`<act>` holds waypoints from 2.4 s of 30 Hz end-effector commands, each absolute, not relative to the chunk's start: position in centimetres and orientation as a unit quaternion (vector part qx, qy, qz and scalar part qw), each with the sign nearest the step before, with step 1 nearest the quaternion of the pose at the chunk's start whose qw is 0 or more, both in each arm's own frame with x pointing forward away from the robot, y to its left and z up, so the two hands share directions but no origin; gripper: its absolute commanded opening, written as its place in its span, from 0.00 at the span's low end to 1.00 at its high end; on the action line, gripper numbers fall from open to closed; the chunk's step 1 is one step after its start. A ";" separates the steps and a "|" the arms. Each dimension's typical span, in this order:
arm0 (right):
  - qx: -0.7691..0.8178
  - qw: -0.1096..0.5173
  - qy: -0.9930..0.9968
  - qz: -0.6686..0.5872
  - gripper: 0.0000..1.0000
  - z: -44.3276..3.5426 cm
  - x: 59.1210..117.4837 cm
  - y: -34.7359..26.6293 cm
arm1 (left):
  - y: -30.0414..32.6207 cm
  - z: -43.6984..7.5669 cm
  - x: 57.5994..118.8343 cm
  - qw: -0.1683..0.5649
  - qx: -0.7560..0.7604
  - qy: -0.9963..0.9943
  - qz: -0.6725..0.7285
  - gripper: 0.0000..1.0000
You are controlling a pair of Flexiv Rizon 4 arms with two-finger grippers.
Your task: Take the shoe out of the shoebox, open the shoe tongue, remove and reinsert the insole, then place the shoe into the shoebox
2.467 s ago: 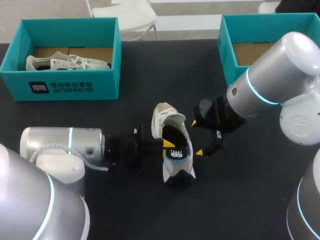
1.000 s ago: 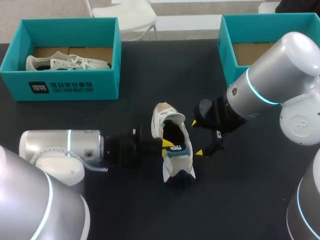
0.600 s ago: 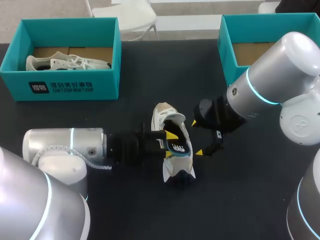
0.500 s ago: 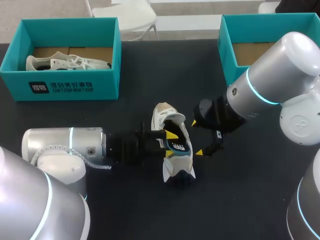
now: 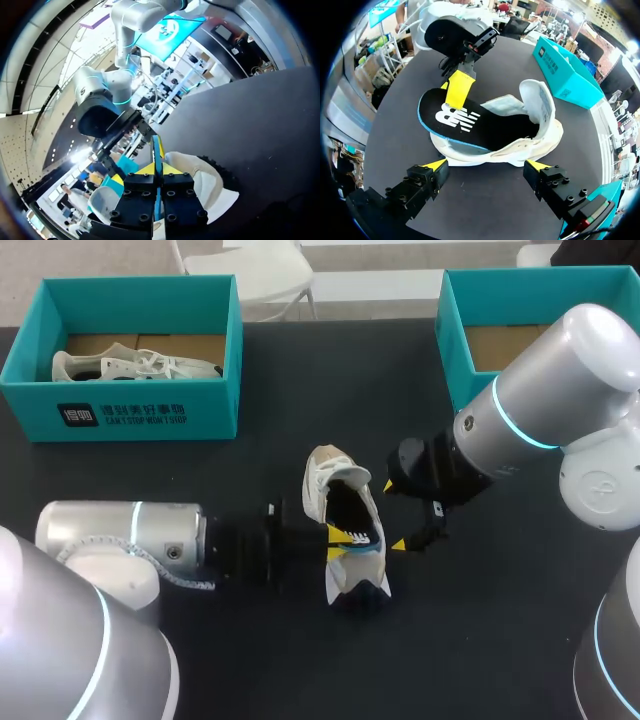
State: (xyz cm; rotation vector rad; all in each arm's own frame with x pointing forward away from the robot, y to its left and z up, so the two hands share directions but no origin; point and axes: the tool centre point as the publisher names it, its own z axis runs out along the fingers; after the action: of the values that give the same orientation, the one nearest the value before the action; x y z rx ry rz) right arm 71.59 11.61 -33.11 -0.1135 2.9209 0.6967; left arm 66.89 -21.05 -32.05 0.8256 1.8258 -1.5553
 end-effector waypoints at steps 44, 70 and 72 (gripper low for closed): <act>-0.037 0.069 0.970 0.231 1.00 -33.2 71.5 11.7 | -21.5 -33.7 68.2 0.295 0.322 0.693 -0.573 0.00; -0.037 0.069 0.970 0.231 1.00 -33.2 71.5 11.7 | -20.4 -33.9 69.5 0.304 0.327 0.697 -0.561 0.43; -0.037 0.069 0.970 0.231 1.00 -33.2 71.5 11.7 | -20.2 -33.3 69.4 0.307 0.326 0.692 -0.566 0.46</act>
State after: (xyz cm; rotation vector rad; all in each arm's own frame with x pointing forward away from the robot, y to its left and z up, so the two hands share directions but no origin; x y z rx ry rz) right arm 71.59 11.61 -33.11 -0.1135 2.9210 0.6967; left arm 69.78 -20.86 -33.69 0.8668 1.8381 -1.4972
